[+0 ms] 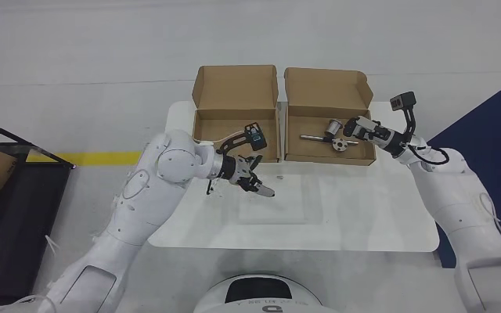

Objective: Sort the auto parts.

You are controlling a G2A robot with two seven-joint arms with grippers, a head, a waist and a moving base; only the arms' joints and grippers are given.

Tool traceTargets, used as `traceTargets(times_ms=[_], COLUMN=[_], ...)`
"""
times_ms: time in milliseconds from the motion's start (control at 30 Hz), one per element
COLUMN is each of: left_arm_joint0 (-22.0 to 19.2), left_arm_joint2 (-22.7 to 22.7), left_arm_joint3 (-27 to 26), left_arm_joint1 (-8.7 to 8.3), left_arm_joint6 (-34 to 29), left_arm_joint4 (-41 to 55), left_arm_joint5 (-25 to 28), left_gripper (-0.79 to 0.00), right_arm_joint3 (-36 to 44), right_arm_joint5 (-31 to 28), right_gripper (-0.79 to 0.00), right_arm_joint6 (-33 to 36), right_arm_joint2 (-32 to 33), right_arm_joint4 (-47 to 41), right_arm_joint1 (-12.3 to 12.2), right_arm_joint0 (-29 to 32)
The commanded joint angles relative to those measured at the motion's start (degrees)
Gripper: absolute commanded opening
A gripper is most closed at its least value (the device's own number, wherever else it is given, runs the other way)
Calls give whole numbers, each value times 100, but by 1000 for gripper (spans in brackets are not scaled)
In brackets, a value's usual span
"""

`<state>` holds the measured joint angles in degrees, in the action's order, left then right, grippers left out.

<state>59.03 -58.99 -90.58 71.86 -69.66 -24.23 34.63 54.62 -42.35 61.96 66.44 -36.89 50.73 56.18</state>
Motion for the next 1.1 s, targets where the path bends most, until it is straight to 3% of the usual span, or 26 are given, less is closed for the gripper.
traceTargets(times_ms=[0,100,233,333,433,533,633,833,1067], left_arm_joint0=[1,5,-63,-259,-622,-1013,-1393,-1936,-1950], left_arm_joint2=[0,41,772,1318,1792,2300,2731,3376,3393], left_arm_joint3=[-1,-16,-248,-115,221,629,1088,1926,1949], left_arm_joint1=[0,-4,40,119,241,396,571,947,967], left_arm_joint6=[0,2,-8,11,34,163,227,325,357], left_arm_joint4=[0,-200,-1879,-2454,-2720,-2790,-2847,-2857,-2834], left_arm_joint5=[0,-45,-193,-61,27,163,226,191,185], left_gripper=[0,0,0,-139,-194,-145,-6,0,0], right_arm_joint3=[0,0,0,0,0,0,0,0,0], right_arm_joint5=[0,0,0,0,0,0,0,0,0], right_gripper=[0,0,0,0,0,0,0,0,0], right_arm_joint6=[0,0,0,0,0,0,0,0,0], right_arm_joint2=[0,0,0,0,0,0,0,0,0], right_arm_joint4=[0,0,0,0,0,0,0,0,0], right_arm_joint1=[0,0,0,0,0,0,0,0,0], right_arm_joint0=[0,0,0,0,0,0,0,0,0])
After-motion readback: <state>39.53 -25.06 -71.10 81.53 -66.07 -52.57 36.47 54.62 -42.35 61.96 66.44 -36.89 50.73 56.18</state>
